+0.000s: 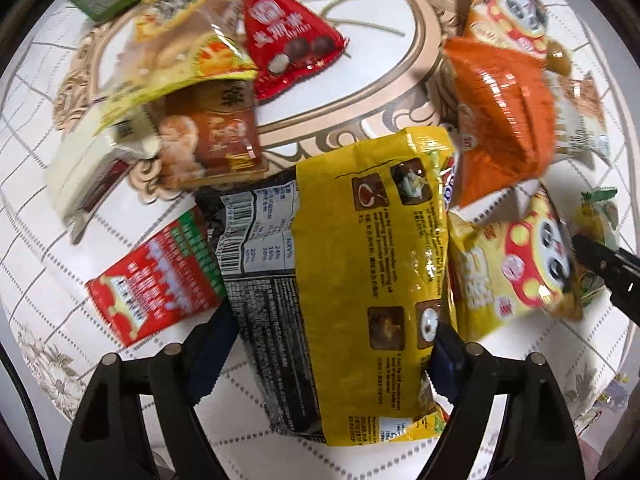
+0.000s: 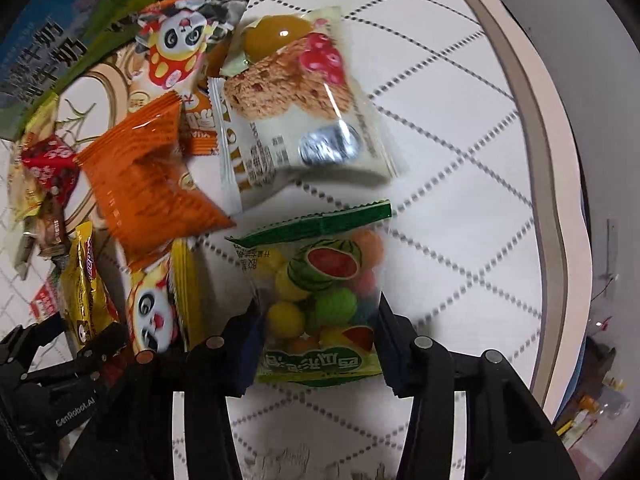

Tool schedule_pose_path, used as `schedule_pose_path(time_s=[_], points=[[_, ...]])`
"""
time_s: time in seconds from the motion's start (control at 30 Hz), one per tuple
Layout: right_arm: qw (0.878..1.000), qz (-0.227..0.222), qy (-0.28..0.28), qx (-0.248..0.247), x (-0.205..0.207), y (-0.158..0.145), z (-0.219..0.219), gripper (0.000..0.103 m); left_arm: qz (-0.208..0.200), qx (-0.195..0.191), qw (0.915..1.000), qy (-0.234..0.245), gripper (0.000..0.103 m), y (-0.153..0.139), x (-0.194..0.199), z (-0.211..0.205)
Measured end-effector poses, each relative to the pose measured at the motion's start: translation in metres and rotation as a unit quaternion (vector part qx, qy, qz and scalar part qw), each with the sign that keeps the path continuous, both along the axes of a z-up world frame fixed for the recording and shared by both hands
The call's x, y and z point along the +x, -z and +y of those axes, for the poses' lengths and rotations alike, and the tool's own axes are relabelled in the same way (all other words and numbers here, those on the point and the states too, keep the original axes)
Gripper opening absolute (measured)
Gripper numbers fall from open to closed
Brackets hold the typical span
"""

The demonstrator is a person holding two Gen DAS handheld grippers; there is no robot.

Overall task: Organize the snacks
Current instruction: 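Grasp the yellow-black biscuit bag with left tool while right tool grasps fruit candy bag, then carry both bags into the cardboard box and open both tools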

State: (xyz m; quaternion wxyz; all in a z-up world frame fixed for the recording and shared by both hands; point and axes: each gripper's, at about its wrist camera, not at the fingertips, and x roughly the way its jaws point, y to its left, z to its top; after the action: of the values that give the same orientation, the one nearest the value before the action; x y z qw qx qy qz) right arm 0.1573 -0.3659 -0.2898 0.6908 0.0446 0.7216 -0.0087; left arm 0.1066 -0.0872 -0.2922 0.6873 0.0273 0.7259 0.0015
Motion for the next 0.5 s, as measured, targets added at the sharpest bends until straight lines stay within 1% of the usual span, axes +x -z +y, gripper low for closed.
schedule_pose_path(time_s=[0.13, 0.17, 0.27, 0.33, 0.47, 0.5], points=[[1.0, -0.01, 0.008, 0.023, -0.016, -0.014, -0.014, 0.051, -0.019, -0.006, 0.9998, 0.005, 0.081, -0.034, -0.015, 0.001], [0.999, -0.012, 0.011, 0.032, -0.021, -0.017, -0.015, 0.051, -0.027, -0.008, 0.9996, 0.007, 0.081, -0.049, -0.019, 0.002], [0.998, -0.018, 0.018, 0.059, -0.029, -0.03, -0.019, 0.051, -0.05, -0.01, 0.9987, 0.004, 0.08, -0.083, -0.024, 0.005], [0.997, -0.026, 0.015, 0.075, -0.029, -0.041, -0.022, 0.051, -0.07, -0.014, 0.9975, -0.001, 0.08, -0.11, -0.025, 0.006], [0.992, -0.062, -0.003, 0.107, -0.024, -0.081, -0.017, 0.051, -0.111, -0.035, 0.9931, -0.015, 0.08, -0.167, -0.015, 0.015], [0.991, -0.069, -0.007, 0.113, -0.019, -0.089, -0.004, 0.051, -0.119, -0.038, 0.992, -0.016, 0.08, -0.174, -0.005, 0.013]])
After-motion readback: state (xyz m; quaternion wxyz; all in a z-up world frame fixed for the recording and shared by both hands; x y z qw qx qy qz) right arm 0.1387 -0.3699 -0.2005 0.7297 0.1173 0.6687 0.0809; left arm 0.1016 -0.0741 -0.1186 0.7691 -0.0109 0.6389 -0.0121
